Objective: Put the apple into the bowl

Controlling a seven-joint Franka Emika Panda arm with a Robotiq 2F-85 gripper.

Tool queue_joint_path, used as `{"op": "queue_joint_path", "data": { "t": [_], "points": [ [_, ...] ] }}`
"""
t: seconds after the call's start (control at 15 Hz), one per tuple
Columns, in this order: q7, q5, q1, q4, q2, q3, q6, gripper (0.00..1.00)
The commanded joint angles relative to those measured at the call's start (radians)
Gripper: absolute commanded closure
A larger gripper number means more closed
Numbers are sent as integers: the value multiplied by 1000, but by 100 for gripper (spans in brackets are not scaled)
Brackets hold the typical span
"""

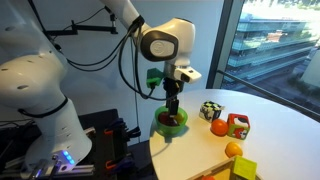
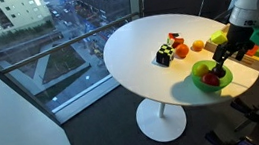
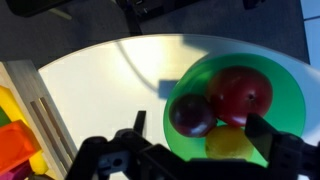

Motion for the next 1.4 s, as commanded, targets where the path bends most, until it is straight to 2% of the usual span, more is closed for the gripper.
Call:
{"op": "queue_joint_path", "data": {
  "t": [0.0,0.27,0.67,1.0,1.33],
  "points": [
    [-185,36,-7,36,-49,-18,-114,0],
    [-272,32,-13,94,-87,-31,-264,0],
    [-247,10,-23,172,-175,-24,-446,0],
    [-263,15,-24,202,-261,-29,-499,0],
    [-297,20,-22,192,-343,-38,-466,0]
  ]
}}
